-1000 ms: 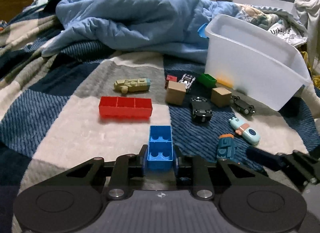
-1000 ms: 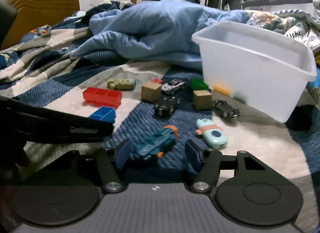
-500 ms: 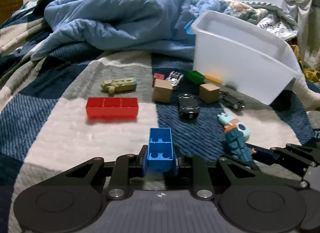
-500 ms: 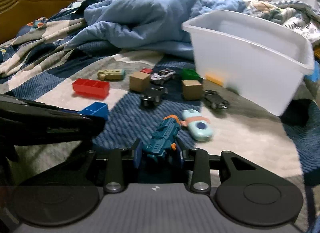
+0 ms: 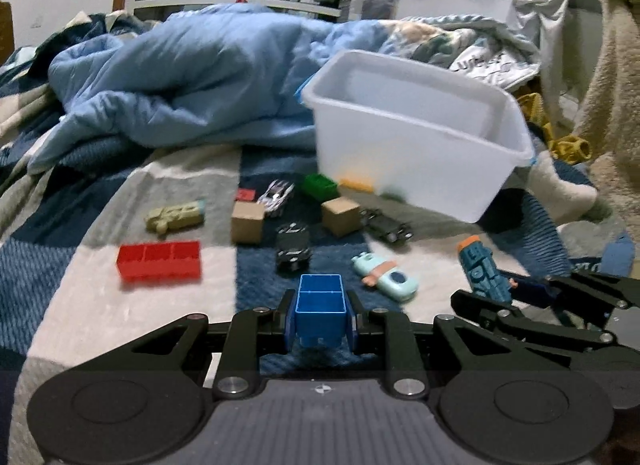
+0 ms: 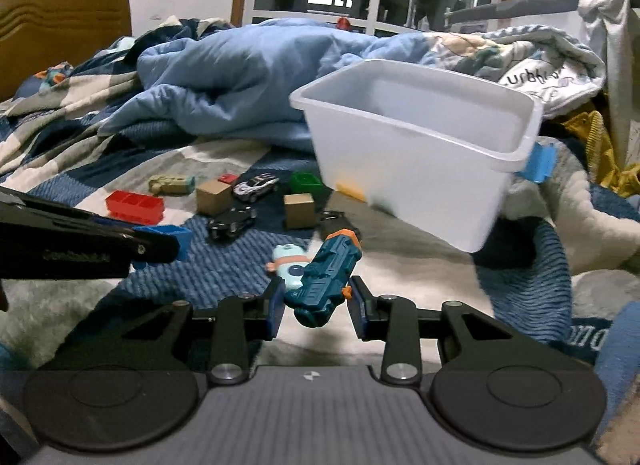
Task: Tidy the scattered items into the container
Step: 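Carry the blue brick and teal gun into the white bin and release both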
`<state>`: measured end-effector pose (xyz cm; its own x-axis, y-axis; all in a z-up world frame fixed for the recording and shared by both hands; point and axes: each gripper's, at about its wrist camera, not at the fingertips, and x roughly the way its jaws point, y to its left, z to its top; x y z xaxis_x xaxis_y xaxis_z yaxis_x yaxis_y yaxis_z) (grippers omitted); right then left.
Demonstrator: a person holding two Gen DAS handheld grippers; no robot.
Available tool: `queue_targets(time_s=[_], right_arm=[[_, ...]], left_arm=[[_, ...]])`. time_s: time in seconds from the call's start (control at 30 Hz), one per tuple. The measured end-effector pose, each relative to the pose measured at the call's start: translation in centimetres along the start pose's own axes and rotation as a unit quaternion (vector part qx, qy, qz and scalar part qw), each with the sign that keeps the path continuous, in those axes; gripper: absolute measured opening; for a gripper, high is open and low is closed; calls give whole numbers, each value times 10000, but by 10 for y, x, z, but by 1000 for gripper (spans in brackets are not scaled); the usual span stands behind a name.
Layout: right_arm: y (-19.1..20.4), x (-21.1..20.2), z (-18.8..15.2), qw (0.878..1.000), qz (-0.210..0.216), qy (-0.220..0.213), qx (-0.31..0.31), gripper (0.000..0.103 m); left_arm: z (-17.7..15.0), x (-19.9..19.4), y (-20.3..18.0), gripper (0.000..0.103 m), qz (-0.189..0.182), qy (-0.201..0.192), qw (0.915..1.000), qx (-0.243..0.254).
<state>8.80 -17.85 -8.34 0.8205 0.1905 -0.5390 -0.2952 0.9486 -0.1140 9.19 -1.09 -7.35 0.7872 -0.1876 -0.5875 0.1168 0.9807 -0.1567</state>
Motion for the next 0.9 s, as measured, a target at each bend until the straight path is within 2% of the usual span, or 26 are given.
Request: queue_targets(time_s=[0.33,0.6,0.9], right_arm=[[-16,-5,7,9998,-106,-176,41,37],[-42,-15,46,9969,-320,-689,192,37],[-70,-5,77,9939,-513,-918,342,38]], left_arm=[[27,-9,-20,27,-188,-325,9992,106],[75,-5,-32,27,-304,-723,9967,185],[133,20,-50,27,-346,-1041,9930,431]])
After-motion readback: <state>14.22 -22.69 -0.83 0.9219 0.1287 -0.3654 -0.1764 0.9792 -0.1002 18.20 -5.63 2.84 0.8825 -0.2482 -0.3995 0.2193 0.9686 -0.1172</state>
